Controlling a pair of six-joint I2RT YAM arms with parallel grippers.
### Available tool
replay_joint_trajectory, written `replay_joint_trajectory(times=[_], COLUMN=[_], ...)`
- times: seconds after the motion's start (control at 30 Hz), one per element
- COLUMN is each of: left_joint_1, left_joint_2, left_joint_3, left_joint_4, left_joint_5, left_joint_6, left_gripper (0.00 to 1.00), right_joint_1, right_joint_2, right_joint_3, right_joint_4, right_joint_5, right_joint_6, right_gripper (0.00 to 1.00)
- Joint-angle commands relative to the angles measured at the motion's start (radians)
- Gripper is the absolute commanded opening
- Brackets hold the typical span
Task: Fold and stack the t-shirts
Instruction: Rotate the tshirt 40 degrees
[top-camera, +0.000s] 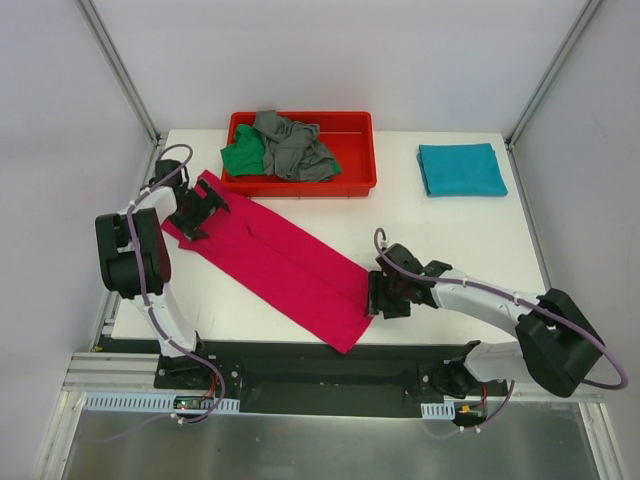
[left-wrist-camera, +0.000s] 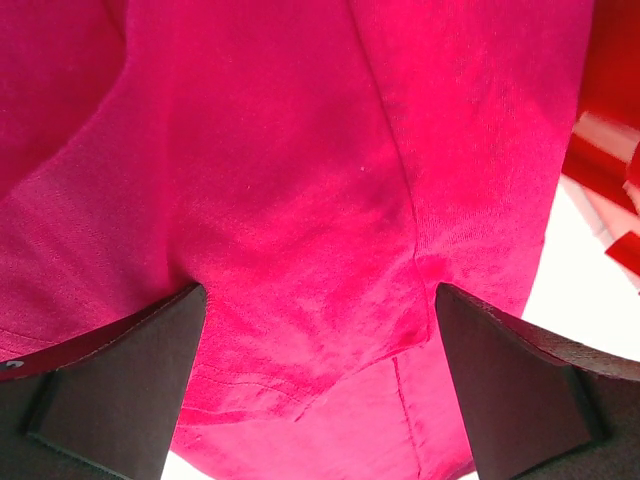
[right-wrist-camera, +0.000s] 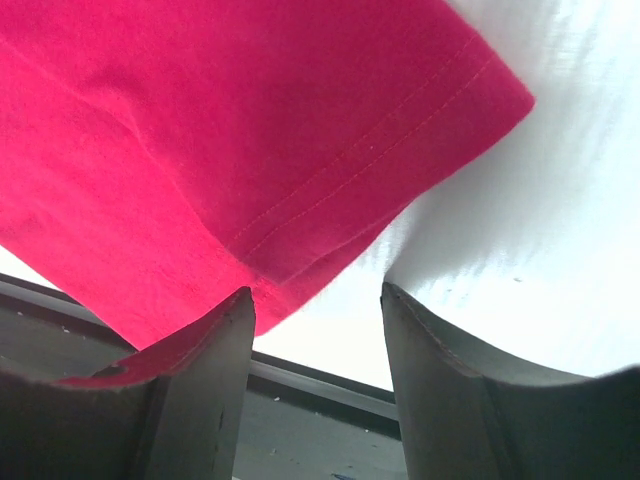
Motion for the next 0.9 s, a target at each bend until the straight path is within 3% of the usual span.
replay_joint_trajectory(times=[0.0,0.13,0.3,0.43,0.63,0.77,0.87], left_joint_1=[0.03,0.045,0.012,-0.099,-0.514,-0.859,-1.057], left_joint_2=[0.081,0.038,-0.201,-0.428,-0.641,-0.695,-0.668], left_joint_3=[0.102,0.143,0.05,-0.057,-0.27,-0.361,-0.381], left_joint_4=[-0.039,-0.082,-0.084,-0.087,-0.067,-0.03,-0.012], left_joint_5=[-0.038,-0.021,-0.02,-0.067,-0.008,-0.031,-0.06], left_joint_6=[0.064,0.065,0.065,0.065,0.122,0.113,0.093], left_gripper=[0.99,0.99,0.99,0.99,0.99,0.99,0.99], right_joint_1=[0.069,0.075,0.06,-0.001,-0.13,-0.153,-0.157], right_joint_2=[0.058,0.029,-0.087,-0.212,-0.362,-0.422,-0.418], right_joint_3=[0.025,0.028,0.06,0.033,-0.065,-0.098,-0.104], right_joint_4=[-0.033,-0.036,-0.093,-0.084,0.009,0.036,0.048], right_joint_5=[-0.067,-0.051,0.021,0.072,0.08,0.085,0.045], right_joint_6=[-0.009,-0.02,-0.061,-0.061,-0.063,-0.035,-0.04], right_gripper=[0.58,0.67,0.75,0.85,1.0,0.96,0.96])
